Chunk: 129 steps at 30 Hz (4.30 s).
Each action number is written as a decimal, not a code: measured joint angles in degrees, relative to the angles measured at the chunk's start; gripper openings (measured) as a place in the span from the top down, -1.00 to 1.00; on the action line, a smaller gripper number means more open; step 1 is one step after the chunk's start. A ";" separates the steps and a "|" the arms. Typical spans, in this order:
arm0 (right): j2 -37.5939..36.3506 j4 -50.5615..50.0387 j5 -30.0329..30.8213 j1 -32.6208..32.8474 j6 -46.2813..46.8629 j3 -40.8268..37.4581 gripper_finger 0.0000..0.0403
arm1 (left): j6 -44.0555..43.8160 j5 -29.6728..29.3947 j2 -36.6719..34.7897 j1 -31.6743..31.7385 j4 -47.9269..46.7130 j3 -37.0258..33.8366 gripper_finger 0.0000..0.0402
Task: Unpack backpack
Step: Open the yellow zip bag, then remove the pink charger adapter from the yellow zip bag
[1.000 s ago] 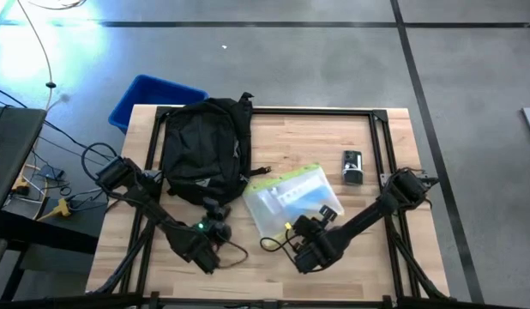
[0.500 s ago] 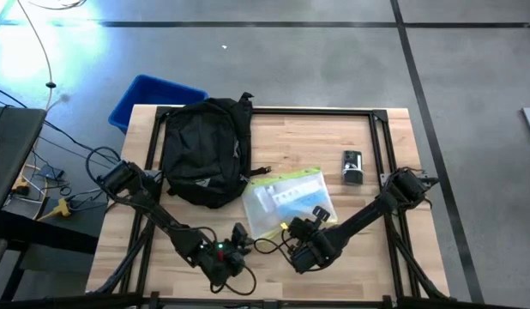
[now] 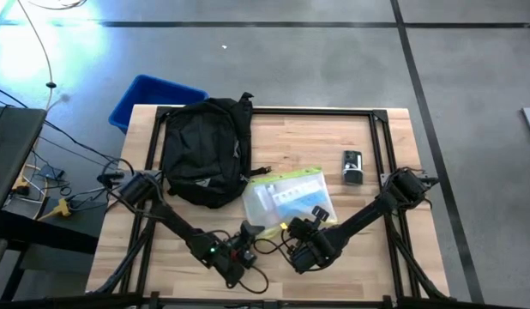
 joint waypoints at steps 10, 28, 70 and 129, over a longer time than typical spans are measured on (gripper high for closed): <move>0.01 -4.52 -3.13 -0.02 2.92 0.02 1.00 | -11.29 -3.49 -2.88 0.05 -15.18 0.53 0.98; 0.05 -29.40 -8.38 4.82 20.60 -0.26 1.00 | -42.27 -4.28 -3.24 3.24 -44.81 -0.18 1.00; 0.01 25.99 1.46 -9.25 -34.41 -4.63 -0.24 | -30.11 -7.03 -3.21 -3.96 -36.15 10.67 0.59; -6.40 16.74 -22.98 -4.10 -37.80 5.24 0.16 | -37.33 -5.98 -3.30 -3.84 -41.14 10.67 0.59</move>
